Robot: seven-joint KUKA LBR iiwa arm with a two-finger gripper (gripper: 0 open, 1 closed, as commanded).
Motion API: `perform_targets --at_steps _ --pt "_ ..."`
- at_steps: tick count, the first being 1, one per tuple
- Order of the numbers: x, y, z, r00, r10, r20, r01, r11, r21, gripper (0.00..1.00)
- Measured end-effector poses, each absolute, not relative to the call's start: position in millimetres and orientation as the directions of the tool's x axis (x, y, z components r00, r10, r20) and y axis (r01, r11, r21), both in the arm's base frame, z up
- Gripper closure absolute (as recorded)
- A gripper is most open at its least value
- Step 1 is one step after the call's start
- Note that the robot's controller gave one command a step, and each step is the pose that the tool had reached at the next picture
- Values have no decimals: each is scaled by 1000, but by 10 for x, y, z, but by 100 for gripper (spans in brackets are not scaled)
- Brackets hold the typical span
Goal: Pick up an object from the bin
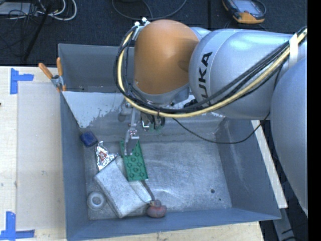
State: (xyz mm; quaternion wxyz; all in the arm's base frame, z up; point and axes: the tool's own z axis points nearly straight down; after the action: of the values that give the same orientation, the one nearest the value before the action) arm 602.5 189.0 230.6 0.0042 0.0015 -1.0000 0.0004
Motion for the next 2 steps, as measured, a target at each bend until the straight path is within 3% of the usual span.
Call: perform_targets --at_steps 1,2 --pt "6112 1395 801 -996 -91 -5 -91 996 7 0" --pt "6118 1400 839 -996 -90 -4 -90 996 7 100"
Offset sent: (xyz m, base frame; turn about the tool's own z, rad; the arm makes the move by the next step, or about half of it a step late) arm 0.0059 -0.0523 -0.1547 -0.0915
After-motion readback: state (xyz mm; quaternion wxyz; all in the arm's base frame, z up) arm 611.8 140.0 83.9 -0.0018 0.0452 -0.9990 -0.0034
